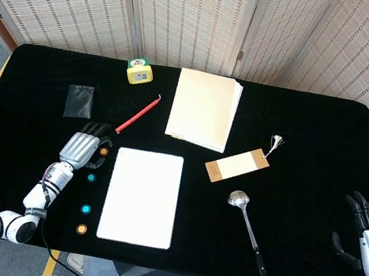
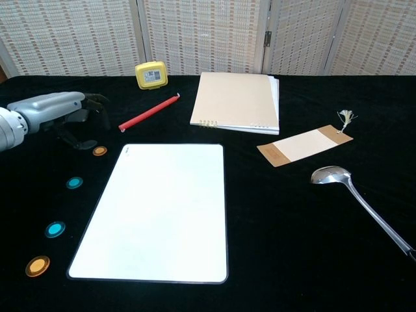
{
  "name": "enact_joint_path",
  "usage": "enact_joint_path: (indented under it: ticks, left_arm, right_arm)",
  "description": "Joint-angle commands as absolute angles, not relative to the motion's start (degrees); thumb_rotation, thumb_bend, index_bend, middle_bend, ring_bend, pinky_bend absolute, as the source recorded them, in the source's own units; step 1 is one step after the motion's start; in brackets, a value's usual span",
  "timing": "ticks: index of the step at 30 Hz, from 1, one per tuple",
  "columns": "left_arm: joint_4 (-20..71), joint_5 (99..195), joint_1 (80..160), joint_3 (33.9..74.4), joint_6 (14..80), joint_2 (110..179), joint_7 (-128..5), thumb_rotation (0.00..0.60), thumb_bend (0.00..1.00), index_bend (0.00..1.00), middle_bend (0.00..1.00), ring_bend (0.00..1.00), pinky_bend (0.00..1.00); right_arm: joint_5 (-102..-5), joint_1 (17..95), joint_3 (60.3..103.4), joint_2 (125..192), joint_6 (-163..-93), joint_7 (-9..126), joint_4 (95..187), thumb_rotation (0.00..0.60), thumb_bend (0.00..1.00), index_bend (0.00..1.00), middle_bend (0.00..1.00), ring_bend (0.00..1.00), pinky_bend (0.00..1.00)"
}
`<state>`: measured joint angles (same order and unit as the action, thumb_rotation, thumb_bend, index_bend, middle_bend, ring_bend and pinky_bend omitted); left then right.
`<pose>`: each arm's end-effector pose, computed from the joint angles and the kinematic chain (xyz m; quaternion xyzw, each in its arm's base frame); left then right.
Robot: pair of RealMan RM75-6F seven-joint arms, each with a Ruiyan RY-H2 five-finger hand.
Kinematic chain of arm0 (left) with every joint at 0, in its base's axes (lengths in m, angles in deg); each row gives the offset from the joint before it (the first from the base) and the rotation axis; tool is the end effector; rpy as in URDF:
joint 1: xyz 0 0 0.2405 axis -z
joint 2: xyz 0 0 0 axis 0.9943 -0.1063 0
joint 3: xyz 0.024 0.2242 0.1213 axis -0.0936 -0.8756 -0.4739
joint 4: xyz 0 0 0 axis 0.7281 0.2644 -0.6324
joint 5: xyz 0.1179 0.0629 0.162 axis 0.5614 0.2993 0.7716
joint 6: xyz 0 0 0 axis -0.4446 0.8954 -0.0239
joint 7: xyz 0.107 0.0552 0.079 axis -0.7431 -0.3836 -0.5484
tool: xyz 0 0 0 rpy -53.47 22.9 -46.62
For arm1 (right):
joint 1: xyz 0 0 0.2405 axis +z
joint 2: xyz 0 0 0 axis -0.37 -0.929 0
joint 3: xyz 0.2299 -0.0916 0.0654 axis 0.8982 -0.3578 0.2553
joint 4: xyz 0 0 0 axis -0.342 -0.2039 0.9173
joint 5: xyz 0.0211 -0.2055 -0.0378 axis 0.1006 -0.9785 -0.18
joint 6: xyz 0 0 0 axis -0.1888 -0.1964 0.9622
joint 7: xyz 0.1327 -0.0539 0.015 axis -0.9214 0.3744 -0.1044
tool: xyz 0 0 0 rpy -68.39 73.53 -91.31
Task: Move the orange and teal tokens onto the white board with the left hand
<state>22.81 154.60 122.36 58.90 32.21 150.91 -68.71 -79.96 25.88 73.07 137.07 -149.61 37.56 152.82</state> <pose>-0.2141 0.3749 0.0044 -0.7091 -0.4069 -0.3481 0.4588 -0.3313 -0.1738 0.1787 0.5564 -0.4545 0.4573 0.5242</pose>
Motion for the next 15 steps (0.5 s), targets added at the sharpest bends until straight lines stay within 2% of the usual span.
enact_joint_path:
  ticks: [1, 15]
  left_arm:
    - [20.4, 152.6, 123.7, 59.0, 30.8, 152.9, -69.8, 0.600, 0.45, 0.39, 0.10, 0.03, 0.00]
    - [12.7, 149.0, 125.3, 58.4, 28.5, 157.4, -69.5, 0.600, 0.45, 0.40, 0.10, 0.03, 0.00]
  right_arm:
    - [-79.8, 26.0, 73.1, 137.1, -149.2, 37.5, 152.6, 0.600, 0.48, 0.00, 0.00, 0.01, 0.00]
    - [-79.2, 26.4, 73.3, 137.3, -147.9, 37.3, 152.5, 0.600, 0.48, 0.00, 0.00, 0.01, 0.00]
